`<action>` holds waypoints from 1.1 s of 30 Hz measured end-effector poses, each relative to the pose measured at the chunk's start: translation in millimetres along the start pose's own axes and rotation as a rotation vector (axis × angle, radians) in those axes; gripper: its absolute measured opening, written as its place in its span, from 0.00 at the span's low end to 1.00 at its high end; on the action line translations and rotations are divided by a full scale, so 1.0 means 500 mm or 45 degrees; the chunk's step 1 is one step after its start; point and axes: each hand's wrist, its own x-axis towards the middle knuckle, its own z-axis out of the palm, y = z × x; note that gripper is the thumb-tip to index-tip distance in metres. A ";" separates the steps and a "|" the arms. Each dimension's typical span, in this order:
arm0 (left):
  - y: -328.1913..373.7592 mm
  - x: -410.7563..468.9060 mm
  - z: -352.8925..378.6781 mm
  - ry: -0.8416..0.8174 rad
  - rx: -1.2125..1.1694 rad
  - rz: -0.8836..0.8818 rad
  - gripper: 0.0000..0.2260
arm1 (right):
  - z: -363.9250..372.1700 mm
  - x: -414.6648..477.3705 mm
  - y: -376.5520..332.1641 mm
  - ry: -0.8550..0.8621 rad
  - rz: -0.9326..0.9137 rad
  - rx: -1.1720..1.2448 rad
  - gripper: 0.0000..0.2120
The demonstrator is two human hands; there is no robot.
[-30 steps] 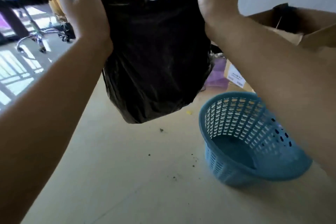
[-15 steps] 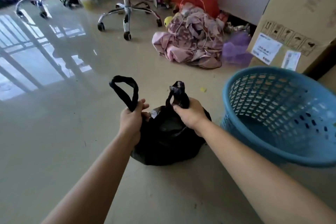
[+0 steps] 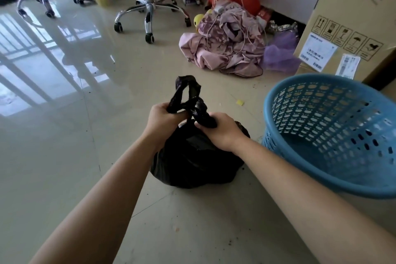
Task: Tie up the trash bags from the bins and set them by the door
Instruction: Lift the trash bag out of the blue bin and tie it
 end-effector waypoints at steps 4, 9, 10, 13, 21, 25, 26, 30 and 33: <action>0.011 0.015 -0.004 0.352 -0.456 -0.103 0.08 | -0.021 -0.018 0.016 -0.007 0.028 0.017 0.19; 0.029 0.017 -0.015 0.439 -0.788 -0.222 0.08 | -0.047 -0.035 0.064 -0.057 -0.055 -0.442 0.18; 0.030 0.016 -0.018 0.395 -0.742 -0.227 0.07 | -0.045 -0.036 0.073 -0.021 -0.054 -0.464 0.19; 0.025 0.008 -0.033 0.058 -0.613 -0.201 0.06 | -0.048 -0.034 0.073 0.161 -0.006 -0.239 0.14; -0.003 0.003 -0.039 -0.189 -1.105 -0.370 0.09 | -0.049 -0.032 0.006 0.411 0.120 0.812 0.10; -0.023 0.005 -0.059 -0.346 -0.816 -0.449 0.17 | -0.043 -0.037 0.005 0.291 -0.111 0.208 0.08; -0.026 0.002 -0.066 -0.405 -0.740 -0.416 0.15 | -0.044 -0.036 0.013 0.192 -0.168 -0.121 0.08; -0.017 -0.026 -0.077 -0.709 -0.254 -0.363 0.07 | -0.046 -0.038 0.030 -0.093 -0.199 -0.674 0.10; -0.013 -0.034 -0.067 -0.800 -0.053 -0.290 0.21 | -0.045 -0.039 0.025 -0.168 -0.184 -0.724 0.10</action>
